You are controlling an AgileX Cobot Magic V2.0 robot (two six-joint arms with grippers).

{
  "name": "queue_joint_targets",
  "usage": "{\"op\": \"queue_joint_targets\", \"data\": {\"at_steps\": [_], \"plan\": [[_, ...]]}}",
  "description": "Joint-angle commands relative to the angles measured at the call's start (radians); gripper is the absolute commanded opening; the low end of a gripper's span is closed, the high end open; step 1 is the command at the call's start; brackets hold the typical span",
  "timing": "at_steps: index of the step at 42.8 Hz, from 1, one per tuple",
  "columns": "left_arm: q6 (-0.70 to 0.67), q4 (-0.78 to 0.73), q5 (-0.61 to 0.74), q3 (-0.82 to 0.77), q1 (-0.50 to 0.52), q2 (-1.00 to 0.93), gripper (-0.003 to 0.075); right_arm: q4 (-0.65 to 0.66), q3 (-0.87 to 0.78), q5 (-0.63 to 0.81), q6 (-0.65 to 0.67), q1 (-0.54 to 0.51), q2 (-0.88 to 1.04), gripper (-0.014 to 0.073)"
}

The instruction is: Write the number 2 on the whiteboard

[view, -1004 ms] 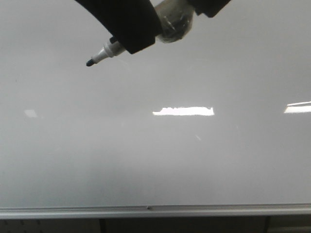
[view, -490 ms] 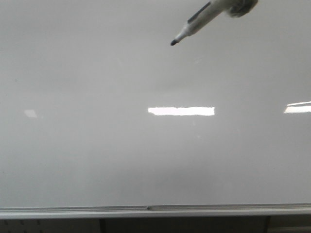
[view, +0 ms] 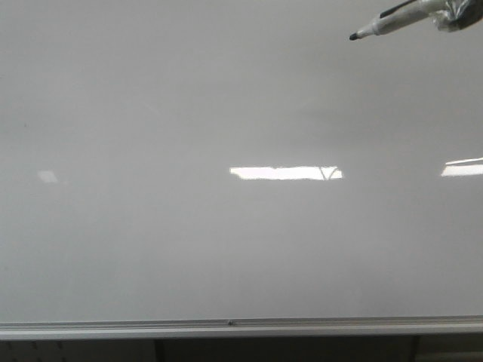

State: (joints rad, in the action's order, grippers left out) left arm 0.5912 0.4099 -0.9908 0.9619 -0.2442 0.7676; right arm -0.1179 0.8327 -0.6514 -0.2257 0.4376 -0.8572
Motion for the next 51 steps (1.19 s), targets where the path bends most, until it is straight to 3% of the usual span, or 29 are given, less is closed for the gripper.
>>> {"op": "queue_joint_targets", "data": {"at_steps": [1,7,17,51], "plan": [[-0.009,0.039,0.065,0.024,0.002,-0.004,0.0408,-0.007,-0.076,0.230,0.006,-0.007,0.044,0.0011],[-0.009,0.039,0.065,0.024,0.002,-0.004,0.0408,-0.007,-0.148,0.376,0.006,-0.007,0.032,0.0011],[-0.009,0.039,0.057,0.024,0.002,-0.004,0.0408,-0.007,-0.152,0.491,0.006,-0.007,-0.044,0.0011],[-0.009,0.039,0.057,0.024,0.002,-0.004,0.0408,-0.007,-0.152,0.527,0.006,-0.007,-0.086,0.0011]]}}
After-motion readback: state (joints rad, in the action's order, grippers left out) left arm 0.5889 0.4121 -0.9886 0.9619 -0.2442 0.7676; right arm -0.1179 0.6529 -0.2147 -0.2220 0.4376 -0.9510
